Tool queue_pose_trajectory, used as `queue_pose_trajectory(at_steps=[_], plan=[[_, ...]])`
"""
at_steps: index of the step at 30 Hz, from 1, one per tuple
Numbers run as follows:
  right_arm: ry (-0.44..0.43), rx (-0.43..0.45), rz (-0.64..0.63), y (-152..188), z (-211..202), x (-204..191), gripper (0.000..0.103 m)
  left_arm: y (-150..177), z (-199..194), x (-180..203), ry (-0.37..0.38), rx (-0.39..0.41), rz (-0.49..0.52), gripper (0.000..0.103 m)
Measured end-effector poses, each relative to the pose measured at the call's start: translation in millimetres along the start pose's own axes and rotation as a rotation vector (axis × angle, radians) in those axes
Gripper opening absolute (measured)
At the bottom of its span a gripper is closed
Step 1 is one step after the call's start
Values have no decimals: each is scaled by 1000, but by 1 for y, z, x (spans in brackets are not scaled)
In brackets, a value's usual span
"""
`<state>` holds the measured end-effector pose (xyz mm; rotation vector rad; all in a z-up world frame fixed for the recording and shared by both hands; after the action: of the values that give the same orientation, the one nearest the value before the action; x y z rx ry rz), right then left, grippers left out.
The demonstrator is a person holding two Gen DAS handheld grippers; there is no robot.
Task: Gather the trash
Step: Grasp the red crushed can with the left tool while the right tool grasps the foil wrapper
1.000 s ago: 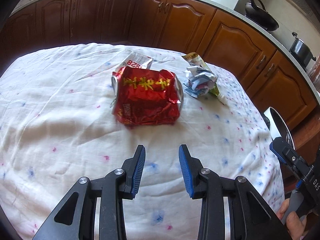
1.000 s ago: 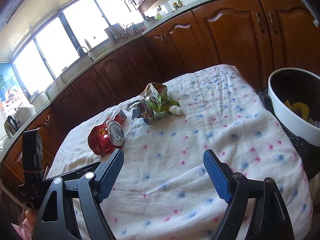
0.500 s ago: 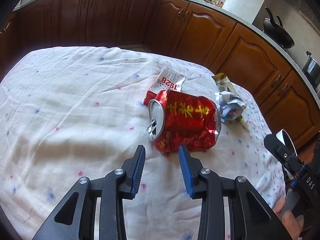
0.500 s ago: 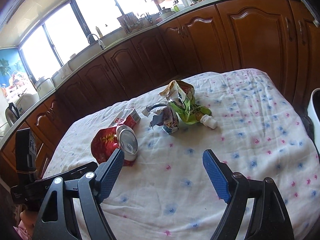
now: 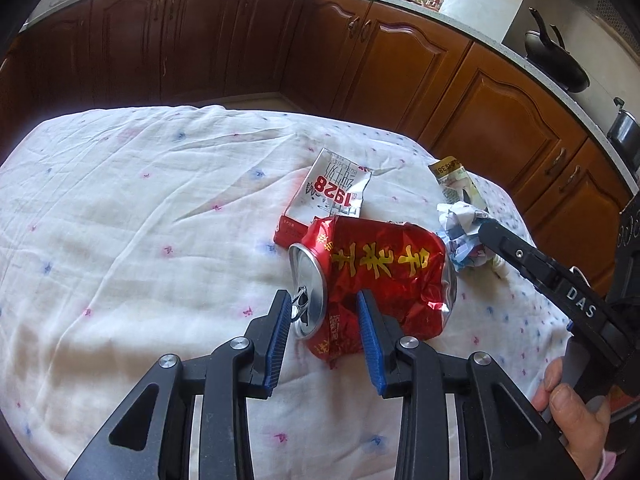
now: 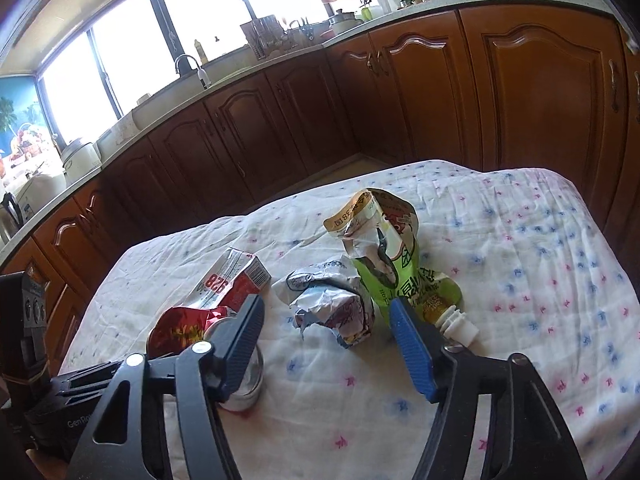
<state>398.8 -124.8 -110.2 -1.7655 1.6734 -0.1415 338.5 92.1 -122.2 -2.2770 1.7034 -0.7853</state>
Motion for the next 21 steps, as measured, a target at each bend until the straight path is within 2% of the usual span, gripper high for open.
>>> queue_pose_trajectory(at_steps=[1, 2, 5, 15, 21], plan=[[7, -8, -2, -1, 2, 0, 40, 0, -1, 1, -3, 4, 7, 23], [13, -15, -4, -1, 5, 1, 32, 1, -2, 2, 0, 7, 14, 16], [15, -18, -7, 3, 2, 2, 26, 3, -5, 5, -1, 13, 31, 9], [-36, 22, 32, 33, -49, 11, 23, 24, -28, 27, 52, 28, 91, 8], [-17, 77, 81, 54, -95, 32, 23, 36, -40, 59, 99, 29, 160, 8]])
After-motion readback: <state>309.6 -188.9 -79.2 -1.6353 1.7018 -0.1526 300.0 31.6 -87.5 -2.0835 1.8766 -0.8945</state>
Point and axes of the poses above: each gripper's, at about its wrist camera, not at the fingertips, and z roughly the way its jaws point, x to its right, y to its underside, the point moved 6 cm from there along z, roughly the way its jaws point, and after that the axes turned 11 degrees about -x, right-handed, at the moved point
